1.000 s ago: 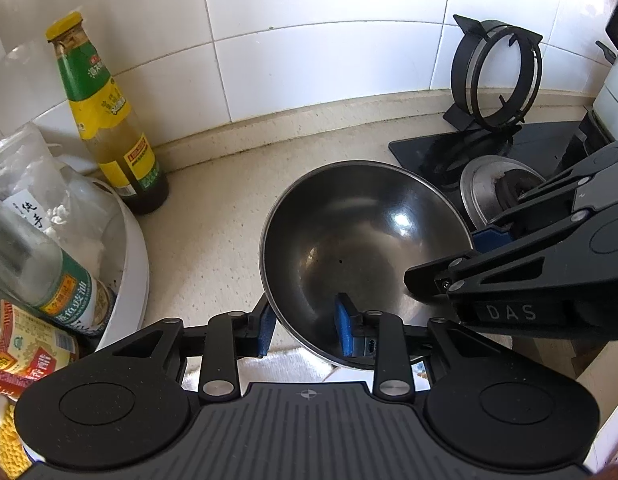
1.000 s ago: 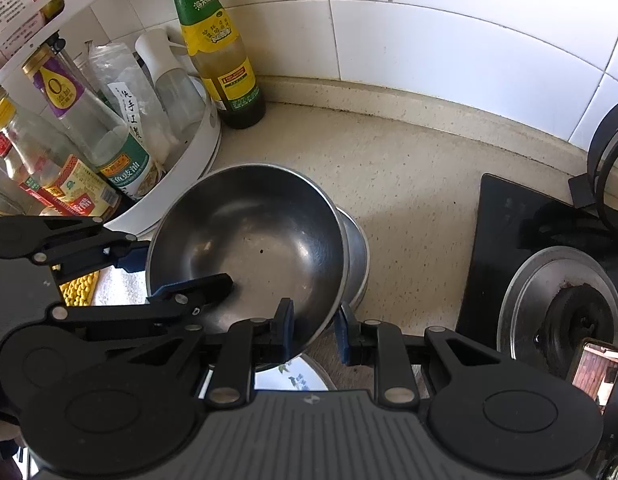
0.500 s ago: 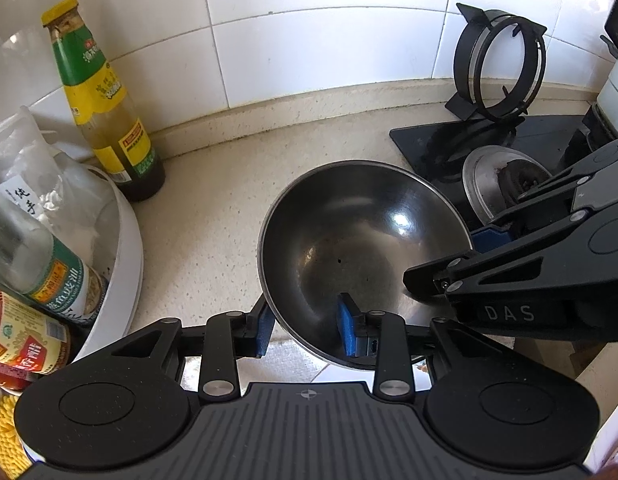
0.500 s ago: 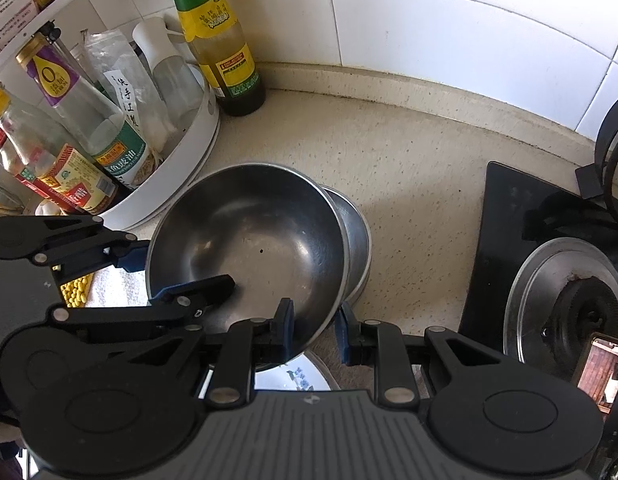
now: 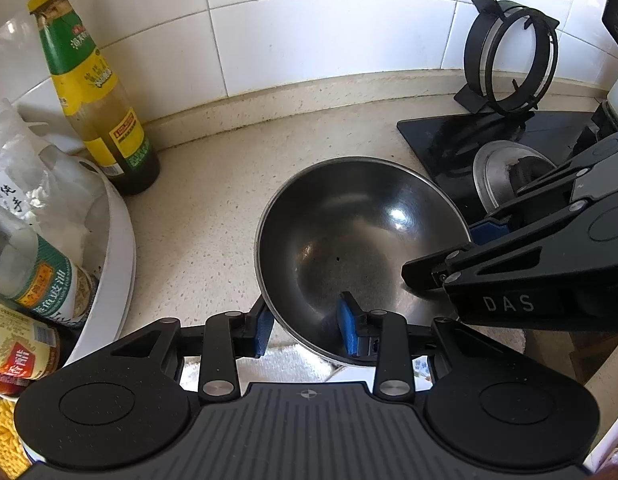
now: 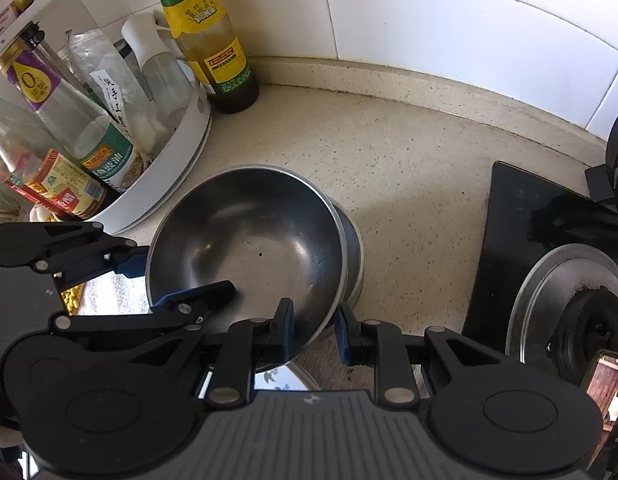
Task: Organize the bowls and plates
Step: 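Lift the gripped steel bowl with the left tool toward the other steel bowls, then lower the steel bowl into the nested bowls and open the left tool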
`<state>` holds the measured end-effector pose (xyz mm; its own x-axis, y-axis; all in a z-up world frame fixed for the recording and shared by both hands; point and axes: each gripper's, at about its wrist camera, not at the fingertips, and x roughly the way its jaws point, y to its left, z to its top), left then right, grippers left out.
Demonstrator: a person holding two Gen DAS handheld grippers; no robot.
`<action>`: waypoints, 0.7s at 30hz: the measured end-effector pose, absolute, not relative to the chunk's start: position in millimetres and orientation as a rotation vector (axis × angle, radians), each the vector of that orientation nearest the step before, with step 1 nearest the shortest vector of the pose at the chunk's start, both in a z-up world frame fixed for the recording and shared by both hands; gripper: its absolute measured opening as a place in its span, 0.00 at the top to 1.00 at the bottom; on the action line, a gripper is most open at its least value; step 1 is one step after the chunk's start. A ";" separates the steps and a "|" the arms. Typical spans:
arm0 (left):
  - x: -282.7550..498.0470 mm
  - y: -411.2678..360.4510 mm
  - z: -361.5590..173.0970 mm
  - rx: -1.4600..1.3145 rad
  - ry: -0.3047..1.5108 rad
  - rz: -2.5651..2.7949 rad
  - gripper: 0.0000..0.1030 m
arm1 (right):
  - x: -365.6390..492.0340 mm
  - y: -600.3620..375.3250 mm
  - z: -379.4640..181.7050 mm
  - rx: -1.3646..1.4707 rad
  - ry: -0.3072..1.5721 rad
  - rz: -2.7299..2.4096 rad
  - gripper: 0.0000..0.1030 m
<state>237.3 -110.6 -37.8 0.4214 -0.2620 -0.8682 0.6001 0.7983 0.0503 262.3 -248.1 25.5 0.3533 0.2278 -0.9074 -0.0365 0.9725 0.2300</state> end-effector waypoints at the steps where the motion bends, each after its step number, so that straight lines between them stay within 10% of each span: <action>1: 239.0 -110.9 -38.6 0.382 1.002 -0.556 0.59 | 263.5 -248.2 24.3 0.180 1.201 0.173 0.61; 21: 263.2 -94.3 -40.3 0.363 0.967 -0.561 0.47 | 279.6 -264.7 19.4 0.187 1.176 0.141 0.50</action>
<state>263.2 -94.3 -40.3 0.4438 -0.2839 -0.8500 0.5965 0.8014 0.0438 279.6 -264.7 19.4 0.3782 0.2069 -0.9023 -0.0126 0.9758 0.2185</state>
